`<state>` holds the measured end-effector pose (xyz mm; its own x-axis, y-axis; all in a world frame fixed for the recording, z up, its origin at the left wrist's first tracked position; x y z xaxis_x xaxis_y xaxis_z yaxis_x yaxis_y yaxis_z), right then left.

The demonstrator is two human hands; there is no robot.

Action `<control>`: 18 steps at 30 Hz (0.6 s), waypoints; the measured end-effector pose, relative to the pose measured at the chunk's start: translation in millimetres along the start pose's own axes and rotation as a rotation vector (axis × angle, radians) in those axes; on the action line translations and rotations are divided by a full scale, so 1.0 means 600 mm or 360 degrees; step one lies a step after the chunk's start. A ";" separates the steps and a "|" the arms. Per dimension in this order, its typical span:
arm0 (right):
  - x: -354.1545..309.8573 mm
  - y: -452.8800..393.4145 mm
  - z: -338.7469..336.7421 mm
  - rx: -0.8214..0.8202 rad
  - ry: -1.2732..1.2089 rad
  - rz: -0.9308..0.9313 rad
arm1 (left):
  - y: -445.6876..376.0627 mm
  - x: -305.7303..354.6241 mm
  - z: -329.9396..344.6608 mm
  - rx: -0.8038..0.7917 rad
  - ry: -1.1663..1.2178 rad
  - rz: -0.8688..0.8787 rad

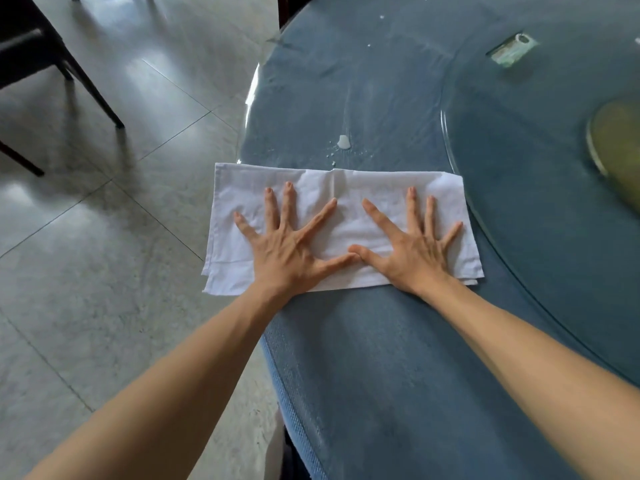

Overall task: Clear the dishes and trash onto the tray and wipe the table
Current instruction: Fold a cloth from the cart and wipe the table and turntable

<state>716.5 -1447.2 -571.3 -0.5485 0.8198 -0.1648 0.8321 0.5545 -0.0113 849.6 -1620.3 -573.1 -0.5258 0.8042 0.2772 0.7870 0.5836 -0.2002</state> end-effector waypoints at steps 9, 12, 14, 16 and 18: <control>-0.019 -0.073 0.005 -0.0015 0.0014 0.0185 | -0.117 -0.017 0.018 -0.0011 0.0002 0.0196; -0.027 -0.113 0.009 0.0018 -0.0010 0.0239 | -0.168 -0.025 0.027 -0.0066 0.0048 0.0213; -0.030 -0.142 0.011 0.0030 -0.0009 0.0276 | -0.206 -0.029 0.034 -0.0103 0.0062 0.0252; -0.035 -0.168 0.012 0.0030 0.0000 0.0312 | -0.240 -0.033 0.039 -0.0124 0.0061 0.0285; -0.041 -0.199 0.014 0.0034 -0.0008 0.0329 | -0.272 -0.038 0.046 -0.0130 0.0057 0.0297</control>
<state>631.4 -1534.8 -573.9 -0.3656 0.9150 -0.1706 0.9285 0.3714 0.0022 724.4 -1731.1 -572.5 -0.3579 0.8921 0.2759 0.8939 0.4127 -0.1749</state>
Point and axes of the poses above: each hand's wrist, its own y-axis away from the middle knuckle, its own z-axis out of the palm, x = y × z, the point moved 5 cm from there along -y, towards the middle knuckle, and after that the axes turned 12 degrees about x, right-handed, at the moved point
